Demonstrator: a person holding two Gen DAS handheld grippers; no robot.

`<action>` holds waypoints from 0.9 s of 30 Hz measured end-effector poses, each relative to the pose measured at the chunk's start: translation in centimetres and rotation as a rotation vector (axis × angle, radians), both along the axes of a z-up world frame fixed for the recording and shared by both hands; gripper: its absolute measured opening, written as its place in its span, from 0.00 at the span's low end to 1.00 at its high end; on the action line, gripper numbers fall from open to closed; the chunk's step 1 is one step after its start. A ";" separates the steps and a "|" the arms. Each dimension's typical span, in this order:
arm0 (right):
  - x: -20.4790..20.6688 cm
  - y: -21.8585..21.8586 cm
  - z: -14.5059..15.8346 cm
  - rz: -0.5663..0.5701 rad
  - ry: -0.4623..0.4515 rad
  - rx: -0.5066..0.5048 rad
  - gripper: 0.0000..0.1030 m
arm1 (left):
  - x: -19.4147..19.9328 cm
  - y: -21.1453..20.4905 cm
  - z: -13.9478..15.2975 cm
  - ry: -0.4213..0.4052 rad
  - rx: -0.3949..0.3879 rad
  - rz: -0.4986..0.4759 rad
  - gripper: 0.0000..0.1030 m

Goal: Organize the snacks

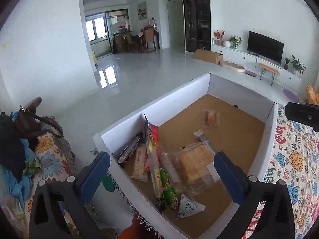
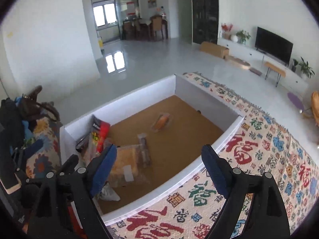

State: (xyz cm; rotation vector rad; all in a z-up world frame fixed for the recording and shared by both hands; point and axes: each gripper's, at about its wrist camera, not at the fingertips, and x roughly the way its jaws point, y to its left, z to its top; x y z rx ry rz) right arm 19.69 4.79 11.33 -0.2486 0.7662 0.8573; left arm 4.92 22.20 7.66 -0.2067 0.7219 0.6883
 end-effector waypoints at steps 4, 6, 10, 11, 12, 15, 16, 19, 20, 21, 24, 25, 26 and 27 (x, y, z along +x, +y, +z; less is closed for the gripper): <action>-0.2 0.5 -0.7 -0.005 0.015 -0.039 0.86 | -0.6 1.4 0.1 -0.046 -0.095 -0.015 1.00; -0.4 1.2 -1.3 0.009 0.029 -0.077 0.86 | -0.5 1.8 0.1 -0.037 -0.128 -0.013 1.00; -0.8 2.0 -2.4 0.026 0.054 -0.112 0.86 | 0.0 2.3 -0.3 -0.004 -0.182 -0.035 1.00; -0.9 2.1 -2.6 0.029 0.057 -0.114 0.86 | 0.1 2.3 -0.4 0.003 -0.190 -0.040 1.00; -0.9 2.2 -2.7 0.030 0.060 -0.114 0.86 | 0.2 2.2 -0.6 0.011 -0.197 -0.046 1.00; -1.0 2.3 -2.8 0.030 0.060 -0.113 0.86 | 0.5 2.1 -1.0 0.030 -0.225 -0.056 1.00; -1.0 2.3 -2.8 0.029 0.061 -0.111 0.86 | 0.6 2.1 -1.2 0.037 -0.232 -0.057 1.00; -0.9 2.2 -2.7 0.023 0.057 -0.108 0.86 | 0.8 1.7 -1.2 0.064 -0.213 -0.053 1.00; -0.9 2.2 -2.6 0.021 0.053 -0.107 0.86 | 1.0 1.5 -1.2 0.077 -0.198 -0.048 1.00; -0.9 2.2 -2.5 0.021 0.049 -0.108 0.86 | 1.0 1.5 -1.2 0.087 -0.186 -0.046 1.00; -0.9 2.5 -2.4 0.024 0.042 -0.117 0.86 | 1.0 1.6 -1.2 0.079 -0.185 -0.059 1.00; -0.9 2.5 -2.4 0.026 0.042 -0.117 0.86 | 0.9 1.6 -1.2 0.077 -0.183 -0.055 1.00; -0.9 2.6 -2.3 0.027 0.041 -0.117 0.86 | 0.9 1.7 -1.2 0.077 -0.180 -0.049 1.00; -0.9 2.7 -2.3 0.028 0.039 -0.116 0.86 | 0.8 1.7 -1.1 0.075 -0.179 -0.044 1.00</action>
